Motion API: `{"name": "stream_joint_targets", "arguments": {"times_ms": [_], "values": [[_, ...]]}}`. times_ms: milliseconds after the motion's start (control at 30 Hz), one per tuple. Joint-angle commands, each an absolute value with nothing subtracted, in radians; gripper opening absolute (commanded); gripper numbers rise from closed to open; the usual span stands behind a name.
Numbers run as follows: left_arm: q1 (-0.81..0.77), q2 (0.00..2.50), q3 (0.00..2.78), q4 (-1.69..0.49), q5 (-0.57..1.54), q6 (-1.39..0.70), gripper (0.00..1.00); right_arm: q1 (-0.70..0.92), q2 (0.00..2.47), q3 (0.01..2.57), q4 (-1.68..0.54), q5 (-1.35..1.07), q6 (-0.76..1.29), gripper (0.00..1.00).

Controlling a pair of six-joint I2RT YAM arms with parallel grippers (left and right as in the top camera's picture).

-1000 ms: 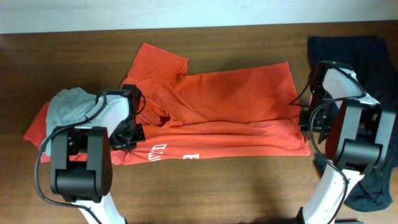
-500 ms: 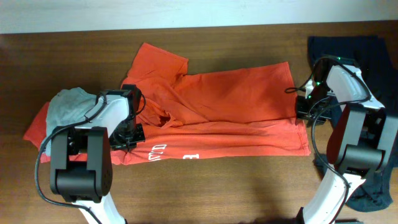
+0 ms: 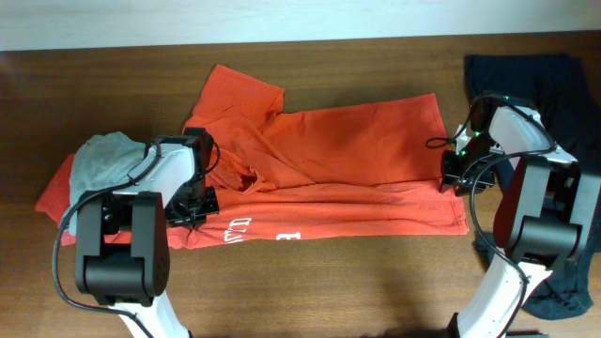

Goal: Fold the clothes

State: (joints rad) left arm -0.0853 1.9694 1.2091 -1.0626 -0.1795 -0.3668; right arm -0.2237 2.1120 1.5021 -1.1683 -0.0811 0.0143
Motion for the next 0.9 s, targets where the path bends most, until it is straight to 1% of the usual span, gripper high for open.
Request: {"name": "stream_joint_targets", "arguments": {"times_ms": [0,33,67,133,233,267,300,333,467,633,767,800,833,867], "values": [[-0.076,2.031,1.166,-1.022,-0.199,-0.366,0.04,-0.231,2.084,1.497,-1.162,-0.093,0.007,0.36],[-0.076,2.031,1.166,-1.022,-0.199,-0.366,0.04,-0.231,2.084,1.497,-1.163,-0.093,0.007,0.35],[-0.076,2.031,1.166,-1.022,-0.199,-0.366,0.04,-0.231,2.084,1.497,-1.163,-0.093,0.007,0.32],[-0.076,2.031,1.166,-1.021,-0.199,-0.366,0.04,-0.231,2.084,1.497,-1.164,-0.094,0.007,0.24],[-0.076,2.031,1.166,-1.022,-0.199,-0.366,0.04,-0.231,2.084,1.497,-1.165,-0.094,0.006,0.18],[-0.076,2.031,1.166,-1.022,-0.199,-0.366,0.04,-0.231,2.084,1.497,-1.165,-0.094,0.006,0.1],[-0.076,2.031,1.166,-1.022,-0.199,-0.366,0.04,-0.231,2.084,1.497,-1.166,-0.094,0.006,0.05],[-0.076,2.031,1.166,-1.022,-0.199,-0.366,0.04,-0.231,2.084,1.497,-1.166,-0.094,0.006,0.04],[-0.076,2.031,1.166,-1.022,-0.199,-0.366,0.04,-0.231,2.082,1.509,-1.171,-0.085,0.003,0.04],[-0.076,2.031,1.166,-1.022,-0.199,-0.366,0.04,-0.231,2.081,1.586,-1.172,-0.091,0.003,0.04],[-0.076,2.031,1.166,-1.015,-0.199,-0.366,0.04,-0.23,2.081,1.632,-1.123,-0.137,0.003,0.05],[-0.076,2.031,1.166,-1.014,-0.199,-0.366,0.04,-0.231,2.081,1.633,-1.102,-0.151,0.003,0.08],[-0.076,2.031,1.166,-1.013,-0.199,-0.366,0.04,-0.231,2.081,1.633,-1.081,-0.16,0.004,0.18],[-0.076,2.031,1.166,-1.014,-0.199,-0.366,0.04,-0.23,2.082,1.633,-1.057,-0.163,0.004,0.34]]}}
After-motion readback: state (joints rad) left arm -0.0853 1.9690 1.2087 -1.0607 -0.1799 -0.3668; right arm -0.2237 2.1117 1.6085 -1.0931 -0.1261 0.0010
